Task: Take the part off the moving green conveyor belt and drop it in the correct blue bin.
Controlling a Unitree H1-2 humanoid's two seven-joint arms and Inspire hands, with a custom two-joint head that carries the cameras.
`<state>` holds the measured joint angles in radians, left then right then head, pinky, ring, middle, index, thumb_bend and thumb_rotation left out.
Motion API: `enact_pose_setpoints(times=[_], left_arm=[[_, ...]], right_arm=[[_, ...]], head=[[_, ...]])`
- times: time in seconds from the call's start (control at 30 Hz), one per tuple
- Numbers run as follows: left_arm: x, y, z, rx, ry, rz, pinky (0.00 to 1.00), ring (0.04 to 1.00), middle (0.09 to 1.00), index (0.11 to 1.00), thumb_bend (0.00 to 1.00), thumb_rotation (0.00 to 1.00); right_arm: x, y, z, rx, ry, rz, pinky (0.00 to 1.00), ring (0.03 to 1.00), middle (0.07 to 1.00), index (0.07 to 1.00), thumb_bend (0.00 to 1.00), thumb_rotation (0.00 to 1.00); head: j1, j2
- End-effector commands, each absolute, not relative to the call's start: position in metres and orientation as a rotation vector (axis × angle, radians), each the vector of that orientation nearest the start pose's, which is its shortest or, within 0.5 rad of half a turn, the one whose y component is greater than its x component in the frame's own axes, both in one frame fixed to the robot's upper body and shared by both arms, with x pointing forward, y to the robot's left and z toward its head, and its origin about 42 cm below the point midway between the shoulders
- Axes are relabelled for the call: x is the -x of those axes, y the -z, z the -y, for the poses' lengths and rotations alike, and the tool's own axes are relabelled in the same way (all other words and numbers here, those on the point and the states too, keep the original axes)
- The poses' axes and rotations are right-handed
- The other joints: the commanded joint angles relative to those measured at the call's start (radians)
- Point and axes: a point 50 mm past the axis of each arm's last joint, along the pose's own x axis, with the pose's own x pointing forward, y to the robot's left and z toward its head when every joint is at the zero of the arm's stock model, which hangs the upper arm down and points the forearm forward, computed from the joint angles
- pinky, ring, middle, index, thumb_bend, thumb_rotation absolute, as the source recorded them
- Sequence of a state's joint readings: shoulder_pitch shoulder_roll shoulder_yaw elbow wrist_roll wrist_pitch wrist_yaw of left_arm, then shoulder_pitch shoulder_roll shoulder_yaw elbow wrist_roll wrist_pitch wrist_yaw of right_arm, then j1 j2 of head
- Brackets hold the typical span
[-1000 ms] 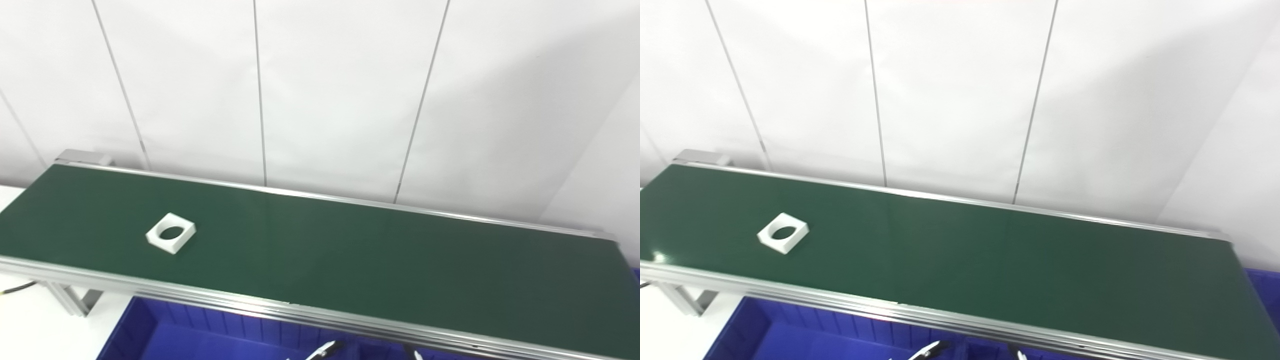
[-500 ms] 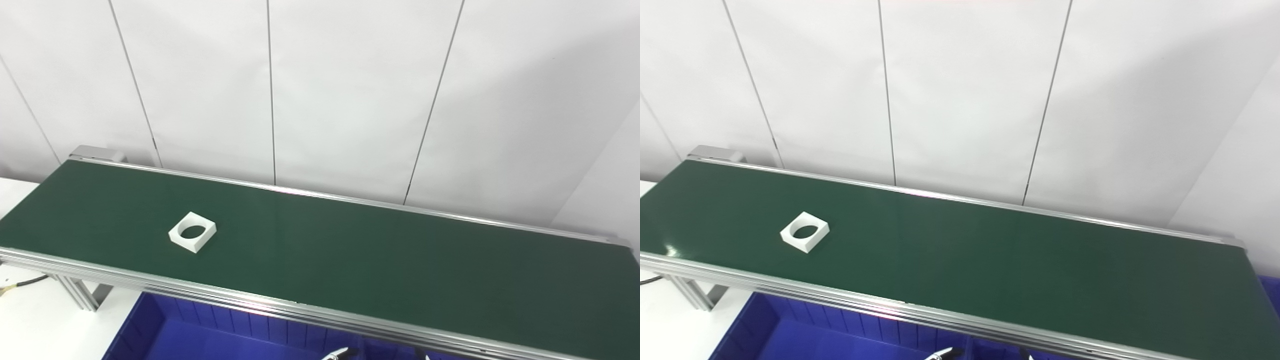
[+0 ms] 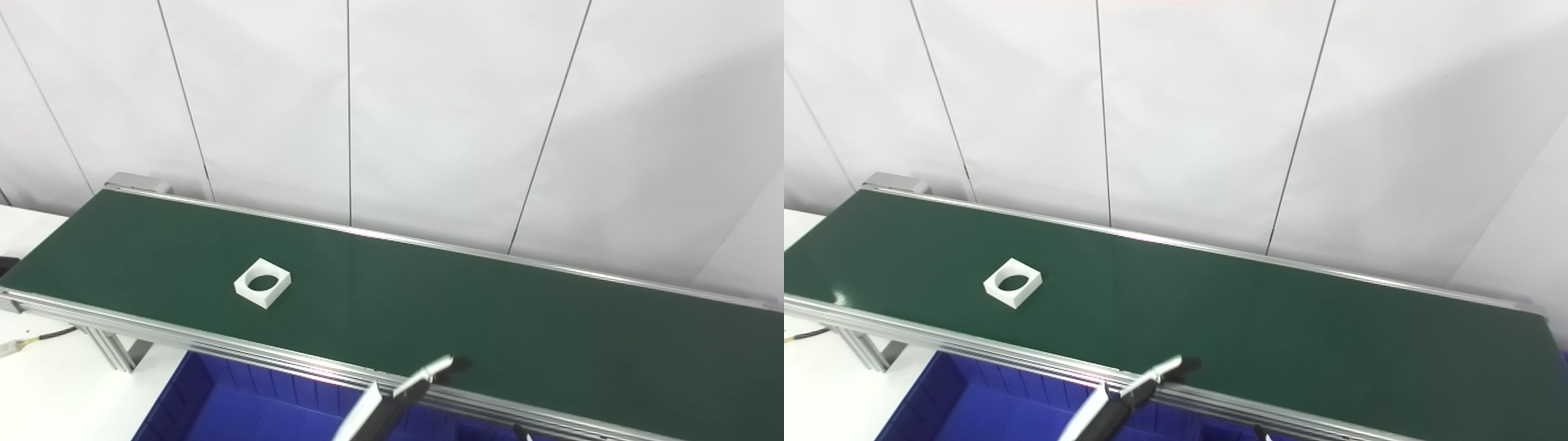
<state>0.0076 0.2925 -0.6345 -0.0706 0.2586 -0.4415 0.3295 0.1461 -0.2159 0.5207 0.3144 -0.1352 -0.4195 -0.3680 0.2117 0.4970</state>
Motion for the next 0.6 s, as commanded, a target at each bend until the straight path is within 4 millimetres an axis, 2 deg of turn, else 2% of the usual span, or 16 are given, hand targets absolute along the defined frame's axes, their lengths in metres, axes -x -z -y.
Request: enact_pose_setpoints(times=[0.0,0.13,0.23,0.27,0.3,0.37,0.57], left_arm=[[-0.241,-0.131,-0.153,-0.326,0.393,0.627,0.86,0.929,0.942,0.895,0.84,0.82],[-0.268,-0.149,-0.164,-0.483,0.357,0.728,0.93,0.959,0.969,0.939,0.84,0.88],[-0.285,-0.161,-0.172,-0.657,0.353,0.771,0.97,0.984,0.996,0.968,0.82,0.87],[-0.289,-0.164,-0.175,-0.701,0.356,0.773,0.99,0.991,0.999,0.967,0.81,0.81],[-0.295,-0.167,-0.179,-0.751,0.357,0.776,1.00,0.993,1.000,0.966,0.81,0.78],[-0.306,-0.173,-0.185,-0.830,0.352,0.788,0.97,0.968,0.975,0.947,0.80,0.67],[-0.326,-0.187,-0.195,-0.982,0.335,0.802,0.96,0.954,0.948,0.932,0.80,0.54]], right_arm=[[-0.187,-0.003,0.180,0.248,-0.195,0.059,1.00,1.000,1.000,0.990,0.91,1.00],[-0.188,-0.004,0.179,0.247,-0.194,0.066,1.00,1.000,1.000,0.997,0.88,1.00],[-0.189,-0.005,0.178,0.243,-0.192,0.069,1.00,1.000,1.000,0.998,0.87,1.00],[-0.189,-0.005,0.178,0.242,-0.192,0.069,1.00,1.000,1.000,0.996,0.86,1.00],[-0.189,-0.005,0.178,0.241,-0.191,0.069,1.00,1.000,1.000,0.996,0.86,1.00],[-0.189,-0.005,0.178,0.242,-0.187,0.068,1.00,1.000,1.000,0.992,0.86,1.00],[-0.192,-0.005,0.180,0.247,-0.186,0.071,1.00,1.000,0.994,0.984,0.85,1.00]], head=[[-0.001,0.000],[-0.012,0.010],[-0.020,0.014],[-0.023,0.014],[-0.025,0.013],[-0.026,0.011],[-0.020,0.011]])
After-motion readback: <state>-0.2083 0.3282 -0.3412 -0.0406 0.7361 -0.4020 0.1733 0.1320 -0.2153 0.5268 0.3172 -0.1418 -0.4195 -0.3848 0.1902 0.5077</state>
